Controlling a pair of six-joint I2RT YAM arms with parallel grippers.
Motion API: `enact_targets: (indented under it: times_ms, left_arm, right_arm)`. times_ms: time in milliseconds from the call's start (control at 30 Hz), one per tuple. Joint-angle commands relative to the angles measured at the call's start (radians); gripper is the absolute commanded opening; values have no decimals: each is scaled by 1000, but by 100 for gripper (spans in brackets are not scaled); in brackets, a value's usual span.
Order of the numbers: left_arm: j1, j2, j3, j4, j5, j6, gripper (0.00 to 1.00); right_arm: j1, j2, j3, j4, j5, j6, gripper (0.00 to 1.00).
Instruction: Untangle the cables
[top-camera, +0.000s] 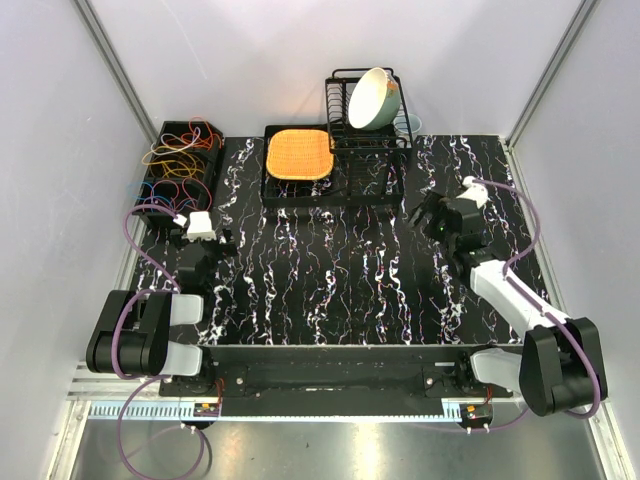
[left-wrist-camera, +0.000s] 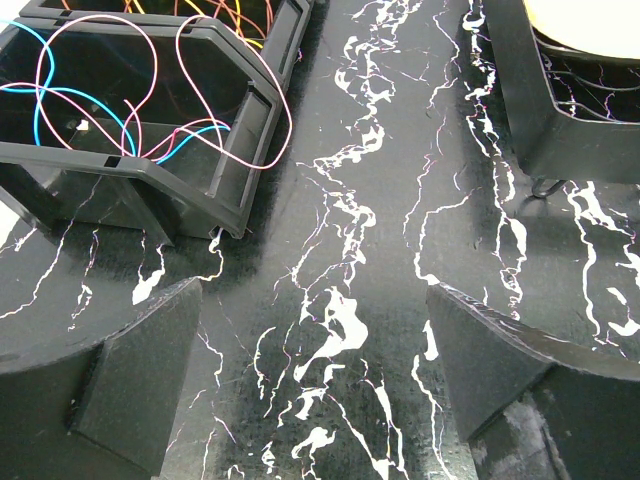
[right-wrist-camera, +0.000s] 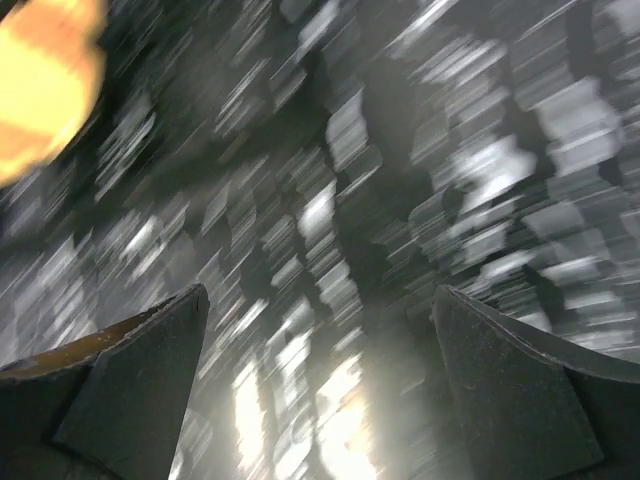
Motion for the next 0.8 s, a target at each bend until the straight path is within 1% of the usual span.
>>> enact_targets:
  times_ms: [0, 100, 133, 200, 233, 300, 333, 367, 400, 467, 500, 533, 600, 667, 700, 733, 767]
  left_arm:
    - [4, -3, 26, 91, -25, 3, 99]
    - [5, -3, 26, 91, -25, 3, 99]
    - [4, -3, 25, 91, -25, 3, 99]
    - [4, -3, 25, 91, -25, 3, 99]
    - [4, -3, 25, 91, -25, 5, 99]
    - [4, -3, 26, 91, -25, 5, 99]
    - [4, -3, 25, 91, -25, 3, 99]
    - [4, -3, 25, 91, -25, 3, 99]
    - [4, -3, 25, 91, -25, 5, 99]
    - [4, -3, 25, 91, -25, 3, 99]
    - [4, -3, 26, 91, -25, 3, 99]
    - [5, -3, 25, 91, -25, 5, 99]
    - [4, -3, 26, 91, -25, 3, 99]
    - [4, -1, 25, 91, -25, 3, 99]
    - [4, -2, 26, 91, -25, 3, 99]
    - [5, -3, 25, 91, -25, 3, 99]
    - [5, -3, 25, 91, -25, 3, 99]
  right_arm:
    - [-4, -34, 41, -30, 600, -141, 100]
    - [-4, -35, -2, 17, 731, -199, 100]
    - [-5, -31, -49, 90, 756, -220, 100]
    - [-7, -2, -101, 176, 799, -263, 100]
    - [-4, 17, -147, 285, 811, -282, 100]
    - [-4, 78, -161, 322, 813, -278, 100]
    - [-4, 104, -172, 394, 810, -288, 100]
    - [-4, 158, -177, 442, 793, -308, 100]
    - [-4, 176, -178, 479, 712, -322, 100]
    - [-4, 219, -151, 505, 624, -357, 100]
    - [-4, 238, -149, 544, 586, -380, 100]
    - [-4, 255, -146, 612, 557, -444, 100]
    - [-4, 294, -106, 594, 483, -503, 100]
    - [-8, 334, -92, 612, 493, -564, 98]
    - [-11, 341, -120, 640, 494, -583, 97]
    - [-46, 385, -156, 828, 489, -607, 100]
    - [-71, 379, -161, 845, 492, -556, 100]
